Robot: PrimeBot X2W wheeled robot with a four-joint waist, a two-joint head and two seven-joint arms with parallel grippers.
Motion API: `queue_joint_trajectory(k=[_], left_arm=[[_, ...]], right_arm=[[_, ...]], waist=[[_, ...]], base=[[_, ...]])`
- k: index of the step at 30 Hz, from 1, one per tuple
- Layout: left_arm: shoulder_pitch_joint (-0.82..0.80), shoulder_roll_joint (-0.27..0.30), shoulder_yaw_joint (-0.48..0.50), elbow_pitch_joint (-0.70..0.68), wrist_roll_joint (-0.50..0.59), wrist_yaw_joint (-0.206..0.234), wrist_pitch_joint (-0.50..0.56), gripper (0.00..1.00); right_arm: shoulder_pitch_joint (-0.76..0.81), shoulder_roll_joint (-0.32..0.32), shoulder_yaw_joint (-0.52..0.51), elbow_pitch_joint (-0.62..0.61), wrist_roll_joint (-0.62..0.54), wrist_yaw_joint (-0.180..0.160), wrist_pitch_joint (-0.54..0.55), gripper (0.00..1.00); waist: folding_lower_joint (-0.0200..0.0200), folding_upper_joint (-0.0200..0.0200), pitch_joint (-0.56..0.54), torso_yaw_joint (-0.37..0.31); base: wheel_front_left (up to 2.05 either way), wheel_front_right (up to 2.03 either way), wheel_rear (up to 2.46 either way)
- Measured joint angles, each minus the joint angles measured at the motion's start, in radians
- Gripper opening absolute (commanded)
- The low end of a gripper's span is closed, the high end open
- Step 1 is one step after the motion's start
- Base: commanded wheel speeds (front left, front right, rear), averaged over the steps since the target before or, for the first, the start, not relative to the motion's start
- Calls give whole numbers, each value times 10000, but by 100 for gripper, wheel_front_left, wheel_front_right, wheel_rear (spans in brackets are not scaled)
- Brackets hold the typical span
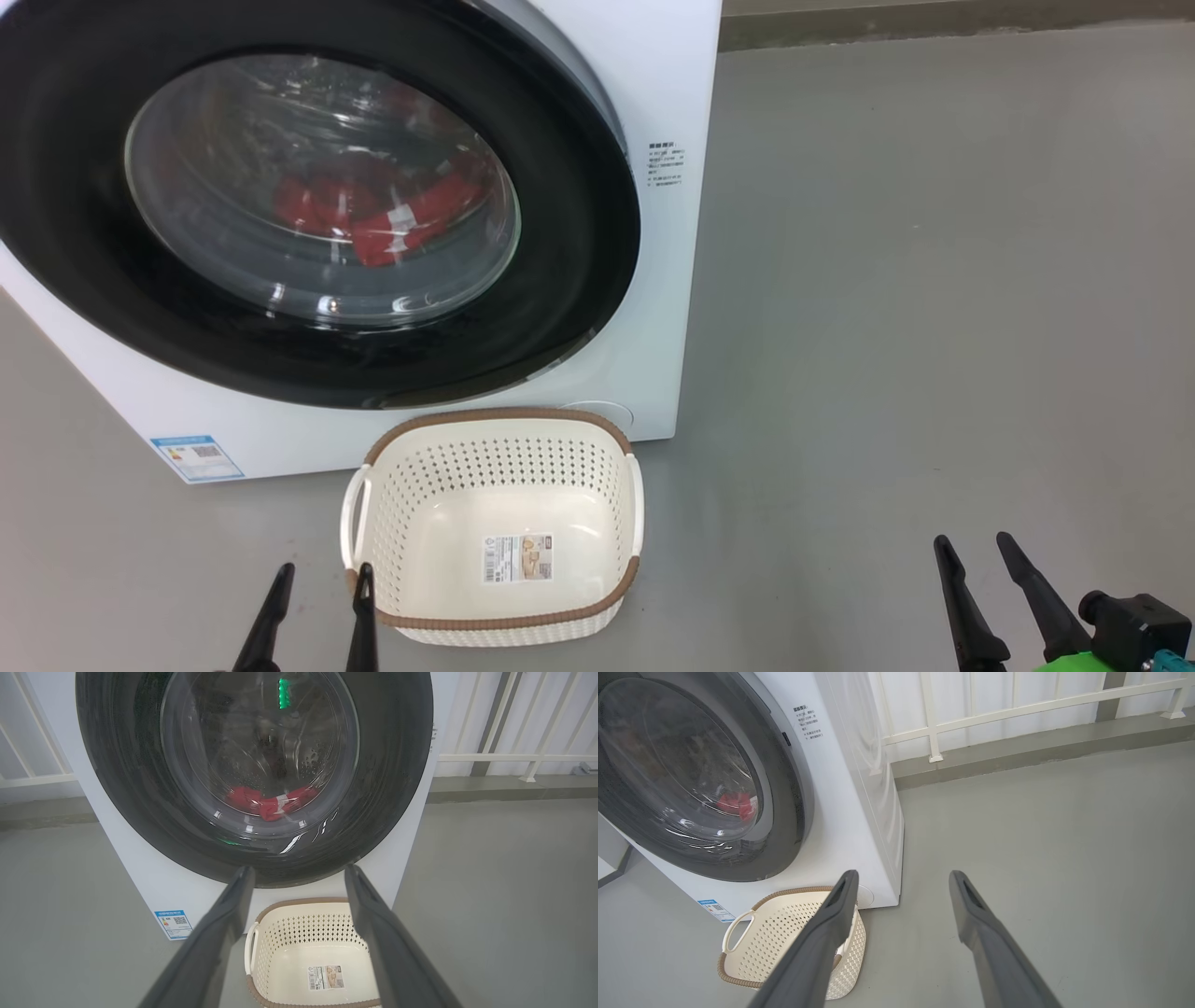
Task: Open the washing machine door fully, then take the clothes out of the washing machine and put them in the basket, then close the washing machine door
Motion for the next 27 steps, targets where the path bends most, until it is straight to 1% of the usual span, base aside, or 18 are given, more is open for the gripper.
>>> queue_joint_trajectory(k=[3,4,5,6,8,11,15,20,27], left_arm=[[0,-4,17,-6,0,-71,0,100],[0,-6,19,-8,0,-71,0,100],[0,-6,27,-12,0,-73,0,100],[-1,-6,33,-17,0,-75,0,100],[-3,-6,15,-23,-2,-77,0,100],[-19,-6,-111,-40,-15,-75,0,100],[-128,-8,-401,-73,-194,-59,0,100],[-498,-8,-788,-102,-479,-27,0,100],[-1083,-10,-1172,-213,-926,196,0,100]], right_arm=[[0,13,8,-38,-121,0,0,100],[0,13,31,-54,-121,0,-2,90],[0,25,40,-86,-105,0,0,29],[-2,35,48,-128,-61,0,-2,0],[-34,67,79,-222,190,0,-13,0],[-180,217,125,-393,941,0,-13,0],[-1074,351,178,-688,2205,0,-17,0],[-2480,255,491,-959,3605,0,-59,0],[-4271,-173,924,-1055,5233,0,-75,0]], waist=[[0,0,26,-15],[0,0,31,-16],[1,0,41,-18],[1,0,56,-18],[0,0,96,-12],[0,0,188,10],[0,0,392,78],[0,0,716,246],[1,0,1286,640]], base=[[0,0,0],[0,0,0],[0,0,0],[0,0,0],[0,0,0],[0,0,0],[0,0,0],[0,0,0],[0,0,0]])
